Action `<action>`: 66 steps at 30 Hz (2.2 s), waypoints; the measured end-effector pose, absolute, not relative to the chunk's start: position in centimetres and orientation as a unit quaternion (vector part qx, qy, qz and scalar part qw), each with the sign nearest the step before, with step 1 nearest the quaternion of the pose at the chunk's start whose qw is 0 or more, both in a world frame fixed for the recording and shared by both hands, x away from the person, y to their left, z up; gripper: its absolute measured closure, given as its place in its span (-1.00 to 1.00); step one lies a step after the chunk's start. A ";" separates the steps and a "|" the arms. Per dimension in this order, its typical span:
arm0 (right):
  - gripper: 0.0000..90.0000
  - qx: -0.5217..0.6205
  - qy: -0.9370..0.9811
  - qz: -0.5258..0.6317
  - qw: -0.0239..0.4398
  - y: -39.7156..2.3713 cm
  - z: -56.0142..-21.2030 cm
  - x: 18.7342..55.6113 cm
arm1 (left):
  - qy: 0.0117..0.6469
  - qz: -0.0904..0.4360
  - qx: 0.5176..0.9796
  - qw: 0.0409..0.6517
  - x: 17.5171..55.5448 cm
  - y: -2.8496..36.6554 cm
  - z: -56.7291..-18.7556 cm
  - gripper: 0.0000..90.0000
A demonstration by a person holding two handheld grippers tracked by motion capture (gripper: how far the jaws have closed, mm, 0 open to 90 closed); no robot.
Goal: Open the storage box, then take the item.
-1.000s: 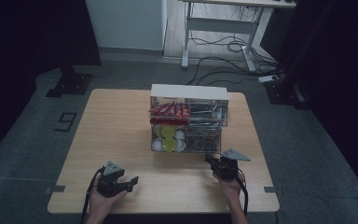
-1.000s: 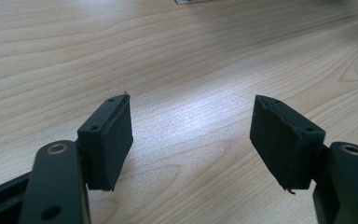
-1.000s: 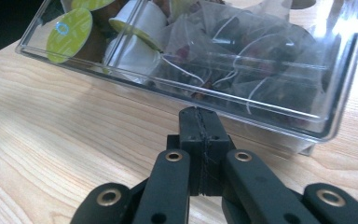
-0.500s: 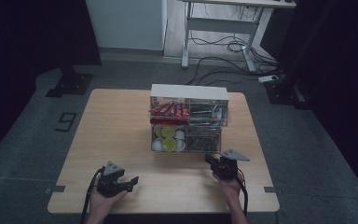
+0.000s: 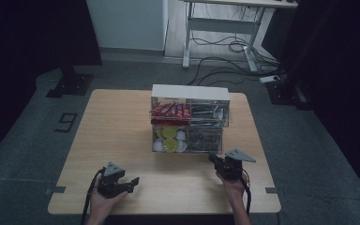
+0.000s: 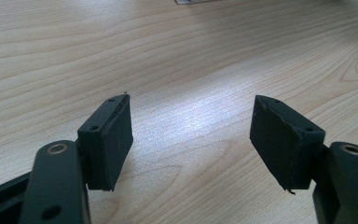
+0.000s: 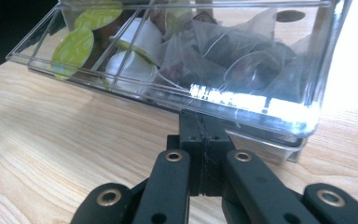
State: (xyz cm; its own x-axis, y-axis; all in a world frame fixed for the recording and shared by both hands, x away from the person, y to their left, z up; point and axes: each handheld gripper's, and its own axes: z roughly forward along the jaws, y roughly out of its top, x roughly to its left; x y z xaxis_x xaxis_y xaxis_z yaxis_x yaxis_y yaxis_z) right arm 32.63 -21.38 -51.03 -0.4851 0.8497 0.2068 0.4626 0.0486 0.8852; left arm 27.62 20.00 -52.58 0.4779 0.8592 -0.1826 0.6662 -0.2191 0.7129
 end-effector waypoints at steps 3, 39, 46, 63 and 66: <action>0.98 0.472 0.693 0.509 0.192 -21.6 -50.9 32.6 | 0.496 0.126 0.771 0.380 27.6 20.0 -52.6 -0.33; 0.97 0.466 0.653 0.549 0.232 -21.9 -46.5 34.3 | 0.499 0.135 0.767 0.380 27.6 20.2 -52.3 -0.33; 0.96 0.464 0.639 0.565 0.238 -21.6 -45.9 35.2 | 0.501 0.135 0.765 0.382 27.6 20.4 -52.2 -0.33; 0.92 0.457 0.634 0.570 0.255 -21.8 -46.0 35.2 | 0.494 0.141 0.770 0.379 27.4 19.8 -52.1 -0.33; 0.92 0.456 0.634 0.571 0.253 -21.9 -46.0 35.3 | 0.493 0.142 0.771 0.377 27.5 19.7 -52.3 -0.33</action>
